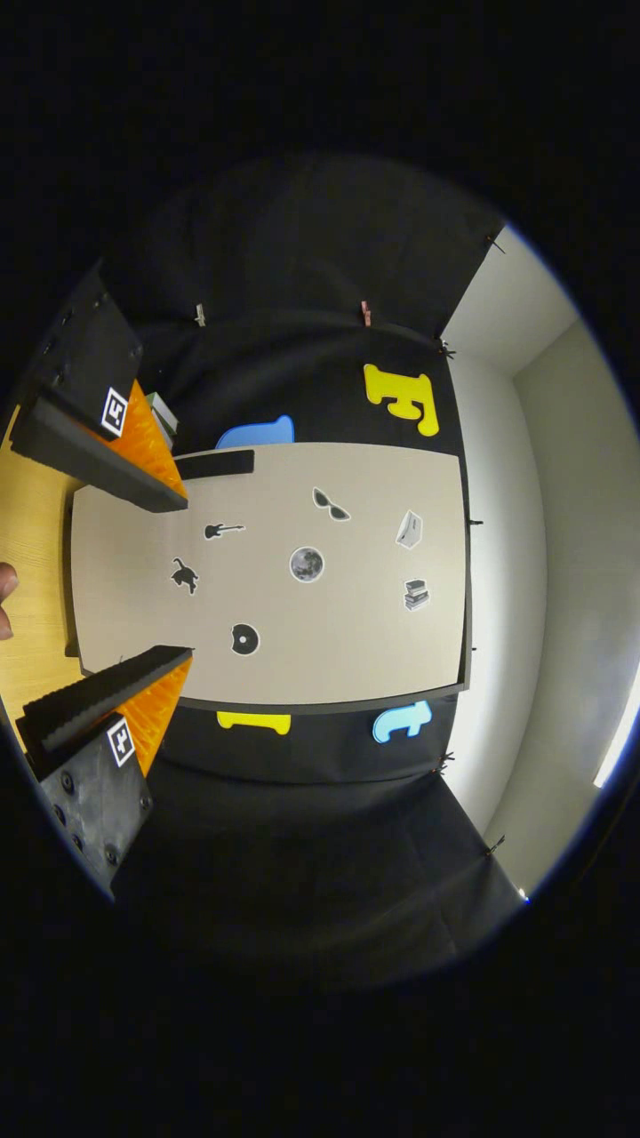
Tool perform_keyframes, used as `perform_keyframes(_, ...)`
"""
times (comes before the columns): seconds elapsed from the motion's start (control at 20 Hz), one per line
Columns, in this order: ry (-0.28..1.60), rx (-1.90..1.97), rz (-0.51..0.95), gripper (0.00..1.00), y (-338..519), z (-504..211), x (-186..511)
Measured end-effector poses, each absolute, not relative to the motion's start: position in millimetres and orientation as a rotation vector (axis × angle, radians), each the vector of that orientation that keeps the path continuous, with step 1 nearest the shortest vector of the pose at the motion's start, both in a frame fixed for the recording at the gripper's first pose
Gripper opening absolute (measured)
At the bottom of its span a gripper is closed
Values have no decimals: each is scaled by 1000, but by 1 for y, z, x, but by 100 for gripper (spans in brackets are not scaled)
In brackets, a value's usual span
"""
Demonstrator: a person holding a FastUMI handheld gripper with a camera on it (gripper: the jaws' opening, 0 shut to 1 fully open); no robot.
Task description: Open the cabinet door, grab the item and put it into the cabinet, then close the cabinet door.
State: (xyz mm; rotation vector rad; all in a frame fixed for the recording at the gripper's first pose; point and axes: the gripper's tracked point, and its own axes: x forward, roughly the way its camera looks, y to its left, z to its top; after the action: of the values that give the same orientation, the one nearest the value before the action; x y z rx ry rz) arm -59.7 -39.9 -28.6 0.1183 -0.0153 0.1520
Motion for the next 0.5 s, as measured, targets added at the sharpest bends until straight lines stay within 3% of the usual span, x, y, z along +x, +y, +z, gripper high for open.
perform_keyframes(0.5, -6, 109, 164, 98, -37, -25, -62)
